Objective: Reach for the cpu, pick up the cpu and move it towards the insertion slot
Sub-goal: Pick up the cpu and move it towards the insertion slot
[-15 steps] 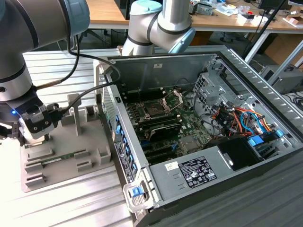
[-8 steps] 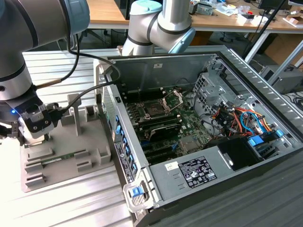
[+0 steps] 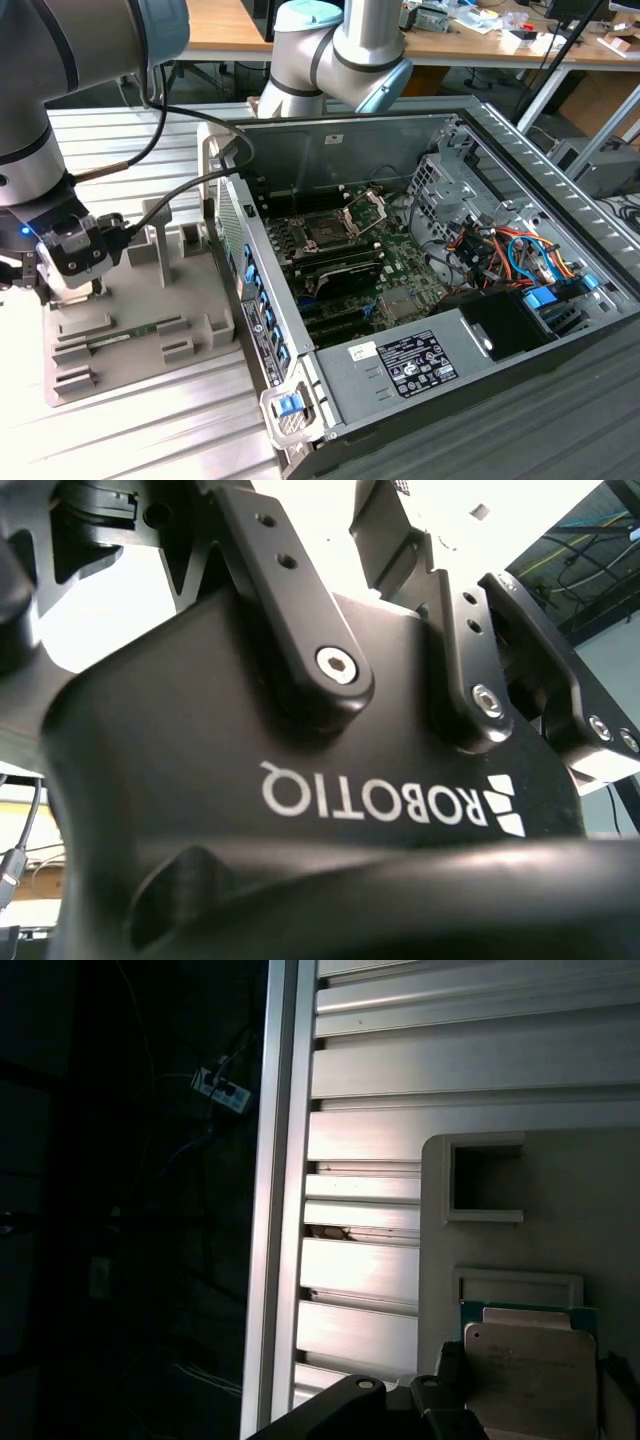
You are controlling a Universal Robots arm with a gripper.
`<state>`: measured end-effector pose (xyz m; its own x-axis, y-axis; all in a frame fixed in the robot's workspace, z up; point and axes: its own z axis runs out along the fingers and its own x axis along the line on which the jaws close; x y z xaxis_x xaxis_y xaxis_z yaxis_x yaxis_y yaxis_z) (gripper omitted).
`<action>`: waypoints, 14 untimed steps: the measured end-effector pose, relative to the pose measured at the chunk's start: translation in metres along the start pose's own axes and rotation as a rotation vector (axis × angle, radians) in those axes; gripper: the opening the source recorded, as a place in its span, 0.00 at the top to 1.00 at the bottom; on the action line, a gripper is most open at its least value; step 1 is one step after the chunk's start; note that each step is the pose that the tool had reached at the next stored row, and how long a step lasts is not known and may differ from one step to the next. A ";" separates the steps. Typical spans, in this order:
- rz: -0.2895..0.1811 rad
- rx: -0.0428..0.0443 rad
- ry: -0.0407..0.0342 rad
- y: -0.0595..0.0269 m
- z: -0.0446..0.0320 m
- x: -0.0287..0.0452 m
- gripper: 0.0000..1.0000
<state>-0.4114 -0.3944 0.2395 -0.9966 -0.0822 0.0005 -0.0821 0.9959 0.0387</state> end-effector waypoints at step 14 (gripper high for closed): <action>0.000 -0.0001 -0.0001 0.0003 -0.0068 0.0000 0.45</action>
<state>-0.4114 -0.3944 0.2462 -0.9966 -0.0823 0.0003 -0.0822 0.9959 0.0388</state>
